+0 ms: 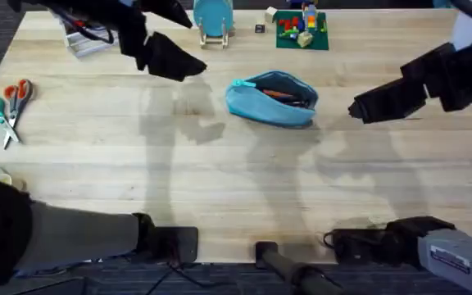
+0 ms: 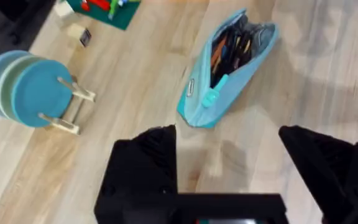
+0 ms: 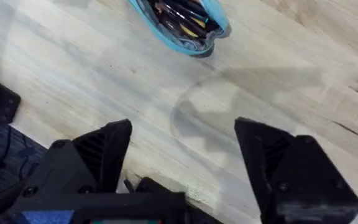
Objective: Unzip the bag, pick up the pens from the table one at a time and place them inside, then zip the bag closed.
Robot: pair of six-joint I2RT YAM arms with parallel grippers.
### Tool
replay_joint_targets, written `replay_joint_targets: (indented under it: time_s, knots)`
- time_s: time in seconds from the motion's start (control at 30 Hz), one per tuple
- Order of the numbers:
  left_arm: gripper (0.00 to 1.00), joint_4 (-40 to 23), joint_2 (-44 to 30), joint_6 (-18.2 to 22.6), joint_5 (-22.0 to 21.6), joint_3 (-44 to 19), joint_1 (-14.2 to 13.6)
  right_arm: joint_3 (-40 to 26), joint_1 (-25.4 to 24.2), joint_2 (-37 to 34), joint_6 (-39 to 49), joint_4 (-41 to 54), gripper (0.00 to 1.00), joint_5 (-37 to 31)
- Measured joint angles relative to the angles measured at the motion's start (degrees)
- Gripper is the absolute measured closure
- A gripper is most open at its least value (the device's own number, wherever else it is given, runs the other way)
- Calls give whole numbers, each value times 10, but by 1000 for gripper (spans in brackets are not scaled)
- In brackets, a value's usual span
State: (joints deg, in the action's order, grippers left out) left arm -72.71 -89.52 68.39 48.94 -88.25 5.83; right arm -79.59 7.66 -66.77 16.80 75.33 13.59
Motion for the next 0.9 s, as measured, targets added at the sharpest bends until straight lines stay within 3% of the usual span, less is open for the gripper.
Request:
replay_joint_targets:
  time_s: [0.13,0.27,0.6,0.9]
  knots:
    - [8,-7,-1,32,35,17,24,0,0,0,0,0,4,0]
    - [8,-10,-12,47,49,31,30,0,0,0,0,0,4,0]
    - [6,5,-83,54,53,37,40,0,0,0,0,0,4,0]
    - [7,5,-91,54,52,38,41,0,0,0,0,0,4,0]
